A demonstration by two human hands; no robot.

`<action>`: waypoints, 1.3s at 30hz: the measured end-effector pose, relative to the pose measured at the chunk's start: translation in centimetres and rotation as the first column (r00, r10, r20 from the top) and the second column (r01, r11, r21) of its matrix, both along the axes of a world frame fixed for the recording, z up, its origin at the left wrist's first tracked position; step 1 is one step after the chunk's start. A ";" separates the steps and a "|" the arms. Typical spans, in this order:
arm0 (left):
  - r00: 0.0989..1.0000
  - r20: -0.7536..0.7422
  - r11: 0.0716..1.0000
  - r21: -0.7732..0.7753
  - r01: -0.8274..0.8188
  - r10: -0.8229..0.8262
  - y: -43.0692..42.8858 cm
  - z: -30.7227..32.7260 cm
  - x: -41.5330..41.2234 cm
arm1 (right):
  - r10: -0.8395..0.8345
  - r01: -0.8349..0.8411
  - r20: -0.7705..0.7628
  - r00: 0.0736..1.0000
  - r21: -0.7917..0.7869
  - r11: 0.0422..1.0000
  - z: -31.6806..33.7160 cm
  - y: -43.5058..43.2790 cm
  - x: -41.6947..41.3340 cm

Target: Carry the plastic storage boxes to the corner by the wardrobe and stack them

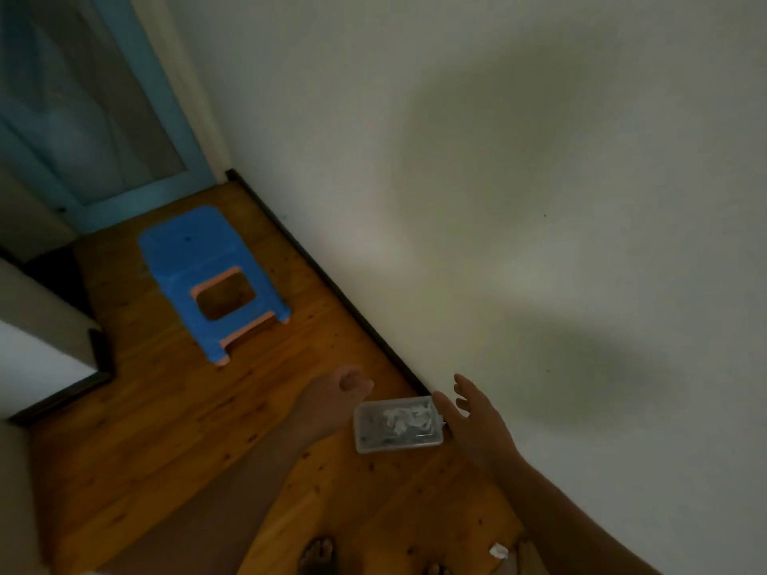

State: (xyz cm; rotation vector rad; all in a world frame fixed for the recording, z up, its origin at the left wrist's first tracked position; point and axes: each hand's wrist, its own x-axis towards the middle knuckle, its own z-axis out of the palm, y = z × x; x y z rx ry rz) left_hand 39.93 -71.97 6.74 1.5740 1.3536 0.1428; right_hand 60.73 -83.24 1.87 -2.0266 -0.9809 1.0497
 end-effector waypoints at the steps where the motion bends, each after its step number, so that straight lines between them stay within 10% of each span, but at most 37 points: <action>1: 1.000 0.002 1.000 -0.006 -0.018 0.018 -0.2 -0.6 0.5 | 0.015 -0.015 -0.006 1.000 -0.010 1.000 -0.8 0.0 0.7; 39: 0.982 -0.080 0.984 -0.026 -0.176 0.173 8.4 -56.1 1.9 | 0.007 -0.015 0.166 0.986 0.048 0.999 -51.8 8.9 7.9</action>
